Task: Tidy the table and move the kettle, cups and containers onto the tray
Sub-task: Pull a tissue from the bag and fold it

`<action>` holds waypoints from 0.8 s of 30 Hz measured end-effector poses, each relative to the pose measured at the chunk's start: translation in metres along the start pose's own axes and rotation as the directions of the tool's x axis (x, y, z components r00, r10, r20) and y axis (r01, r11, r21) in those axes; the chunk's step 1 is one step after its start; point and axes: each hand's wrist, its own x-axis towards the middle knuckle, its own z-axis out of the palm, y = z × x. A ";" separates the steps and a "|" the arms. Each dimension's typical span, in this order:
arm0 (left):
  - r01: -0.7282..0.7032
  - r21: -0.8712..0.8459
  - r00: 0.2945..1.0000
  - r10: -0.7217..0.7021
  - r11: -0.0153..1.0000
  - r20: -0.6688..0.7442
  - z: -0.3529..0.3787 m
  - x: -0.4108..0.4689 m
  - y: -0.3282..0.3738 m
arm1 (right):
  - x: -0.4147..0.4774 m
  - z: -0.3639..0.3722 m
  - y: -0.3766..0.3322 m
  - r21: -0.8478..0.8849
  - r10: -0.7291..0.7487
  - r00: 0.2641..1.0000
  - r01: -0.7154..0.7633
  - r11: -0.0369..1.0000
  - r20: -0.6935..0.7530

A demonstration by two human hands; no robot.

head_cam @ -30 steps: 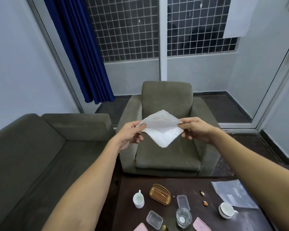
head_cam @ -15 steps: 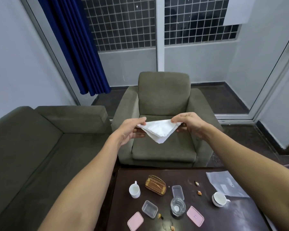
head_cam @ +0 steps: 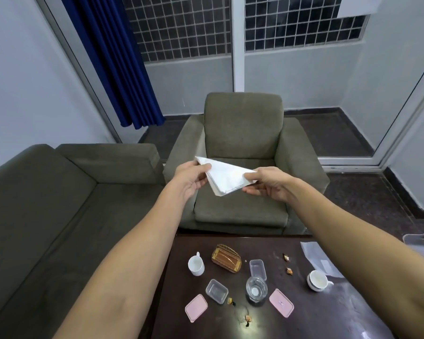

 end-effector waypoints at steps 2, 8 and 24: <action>0.071 0.074 0.997 -0.067 0.995 -0.049 -0.001 0.003 -0.008 | 0.004 0.001 0.015 0.042 0.064 0.998 -0.065 0.997 0.013; 0.251 0.244 0.965 -0.224 0.937 -0.133 -0.013 0.019 -0.059 | 0.029 0.007 0.086 0.194 0.304 0.948 -0.281 0.940 -0.096; 0.445 0.722 0.868 -0.455 0.531 -0.201 -0.085 0.181 -0.296 | 0.124 0.015 0.333 0.498 0.489 0.831 -0.316 0.807 -0.265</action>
